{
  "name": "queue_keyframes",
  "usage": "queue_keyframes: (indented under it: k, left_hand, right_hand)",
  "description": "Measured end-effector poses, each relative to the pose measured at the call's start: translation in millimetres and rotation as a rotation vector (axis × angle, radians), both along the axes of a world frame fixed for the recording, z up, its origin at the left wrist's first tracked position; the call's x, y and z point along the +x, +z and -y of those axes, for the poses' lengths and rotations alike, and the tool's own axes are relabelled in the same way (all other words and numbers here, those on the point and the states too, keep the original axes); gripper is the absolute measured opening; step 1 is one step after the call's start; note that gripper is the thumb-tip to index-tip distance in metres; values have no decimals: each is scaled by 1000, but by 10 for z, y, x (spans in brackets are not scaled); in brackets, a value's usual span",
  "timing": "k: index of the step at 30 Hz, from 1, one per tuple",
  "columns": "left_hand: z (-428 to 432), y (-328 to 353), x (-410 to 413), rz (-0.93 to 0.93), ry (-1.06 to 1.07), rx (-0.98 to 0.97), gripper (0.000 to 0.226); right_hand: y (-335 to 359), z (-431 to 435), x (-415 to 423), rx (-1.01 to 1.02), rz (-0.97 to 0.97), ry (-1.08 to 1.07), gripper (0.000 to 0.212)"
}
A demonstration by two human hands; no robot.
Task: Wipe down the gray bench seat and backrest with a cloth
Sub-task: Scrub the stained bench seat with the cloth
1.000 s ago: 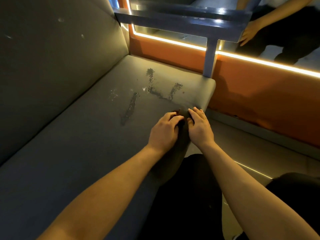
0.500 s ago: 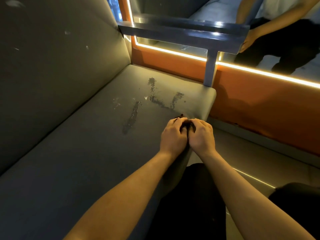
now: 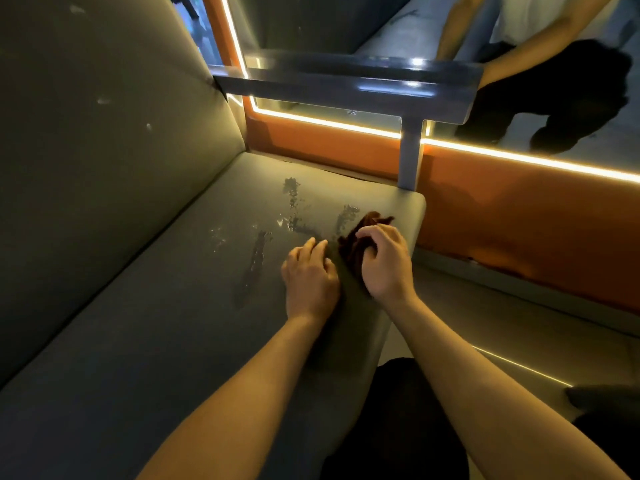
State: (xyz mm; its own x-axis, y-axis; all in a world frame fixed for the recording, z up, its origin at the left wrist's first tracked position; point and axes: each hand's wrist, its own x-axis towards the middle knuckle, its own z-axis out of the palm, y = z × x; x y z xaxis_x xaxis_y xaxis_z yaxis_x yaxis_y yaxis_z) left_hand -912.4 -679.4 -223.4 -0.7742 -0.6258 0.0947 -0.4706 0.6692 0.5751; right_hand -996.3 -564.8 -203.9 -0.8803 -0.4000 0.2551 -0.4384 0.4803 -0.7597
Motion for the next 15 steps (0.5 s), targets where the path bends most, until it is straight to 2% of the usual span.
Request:
queue_keyframes:
  k: [4,8,11,15]
  left_hand:
    - [-5,-89,-33,104,24,-101,49]
    - [-19,-98,-56,145,42,-121,52]
    - [-24,-80,-61,185,19,-134,57]
    - [-47,-73,-53,174,29,-107,57]
  right_hand:
    - [-67,224,-47,206,76,394,34]
    - [-45,286,-318,262,-16,464,45]
    - [-14,278,-659,363,-133,394,51]
    - [-3,335,-901,357,-44,65,47]
